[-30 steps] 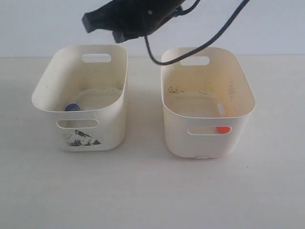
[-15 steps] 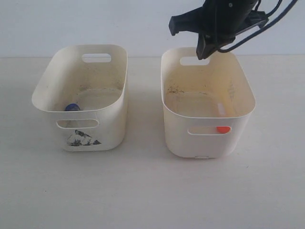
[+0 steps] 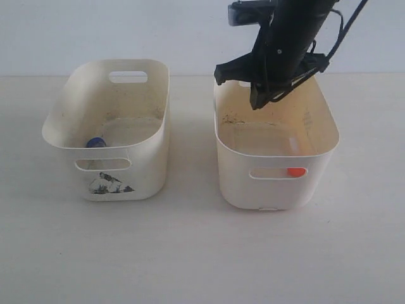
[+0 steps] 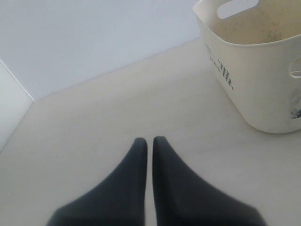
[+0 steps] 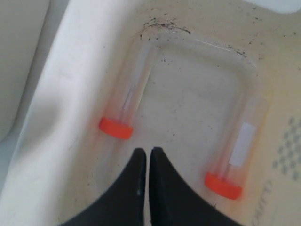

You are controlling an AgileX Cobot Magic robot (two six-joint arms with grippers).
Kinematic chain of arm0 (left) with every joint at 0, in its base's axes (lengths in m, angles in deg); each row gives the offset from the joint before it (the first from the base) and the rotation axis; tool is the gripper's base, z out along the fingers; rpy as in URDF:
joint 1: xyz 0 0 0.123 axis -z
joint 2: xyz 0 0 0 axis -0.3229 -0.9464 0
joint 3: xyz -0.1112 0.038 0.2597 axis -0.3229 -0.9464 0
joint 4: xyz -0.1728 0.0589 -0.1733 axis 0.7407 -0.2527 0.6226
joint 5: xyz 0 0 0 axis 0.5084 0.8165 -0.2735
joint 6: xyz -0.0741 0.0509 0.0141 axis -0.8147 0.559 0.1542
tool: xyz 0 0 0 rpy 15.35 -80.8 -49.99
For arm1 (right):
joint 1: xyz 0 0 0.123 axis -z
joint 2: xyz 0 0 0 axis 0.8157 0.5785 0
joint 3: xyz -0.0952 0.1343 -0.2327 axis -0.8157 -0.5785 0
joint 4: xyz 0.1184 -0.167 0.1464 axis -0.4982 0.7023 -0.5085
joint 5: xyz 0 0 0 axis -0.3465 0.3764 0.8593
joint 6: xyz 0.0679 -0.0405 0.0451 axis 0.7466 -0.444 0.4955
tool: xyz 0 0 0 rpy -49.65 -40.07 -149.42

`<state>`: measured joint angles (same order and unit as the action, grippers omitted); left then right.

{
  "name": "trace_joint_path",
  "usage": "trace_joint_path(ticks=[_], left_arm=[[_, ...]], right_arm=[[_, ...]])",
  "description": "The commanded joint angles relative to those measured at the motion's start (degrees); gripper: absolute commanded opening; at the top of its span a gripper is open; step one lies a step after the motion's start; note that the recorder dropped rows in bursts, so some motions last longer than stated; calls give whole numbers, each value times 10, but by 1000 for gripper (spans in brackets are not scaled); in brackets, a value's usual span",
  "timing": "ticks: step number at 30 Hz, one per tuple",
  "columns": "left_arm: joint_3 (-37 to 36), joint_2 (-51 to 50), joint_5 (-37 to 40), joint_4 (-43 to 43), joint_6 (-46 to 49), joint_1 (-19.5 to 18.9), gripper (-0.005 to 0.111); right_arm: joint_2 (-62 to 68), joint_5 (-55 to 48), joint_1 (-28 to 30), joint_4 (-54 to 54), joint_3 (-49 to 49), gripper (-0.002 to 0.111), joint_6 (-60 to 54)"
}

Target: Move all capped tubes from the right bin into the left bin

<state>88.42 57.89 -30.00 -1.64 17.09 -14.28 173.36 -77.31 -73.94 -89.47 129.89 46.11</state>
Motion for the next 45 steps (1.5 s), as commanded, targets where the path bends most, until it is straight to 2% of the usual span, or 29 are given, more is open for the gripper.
trace_joint_path(ticks=[1,6,11,45], left_arm=[[2,0,-3,2,-5,3,4],[2,0,-3,2,-5,3,4],[2,0,-3,2,-5,3,4],[2,0,-3,2,-5,3,4]], right_arm=[[31,29,4,-9,3,2,42],[47,44,11,-27,3,2,61],[48,25,55,-103,3,2,32],[137,60,56,-115,3,3,32]])
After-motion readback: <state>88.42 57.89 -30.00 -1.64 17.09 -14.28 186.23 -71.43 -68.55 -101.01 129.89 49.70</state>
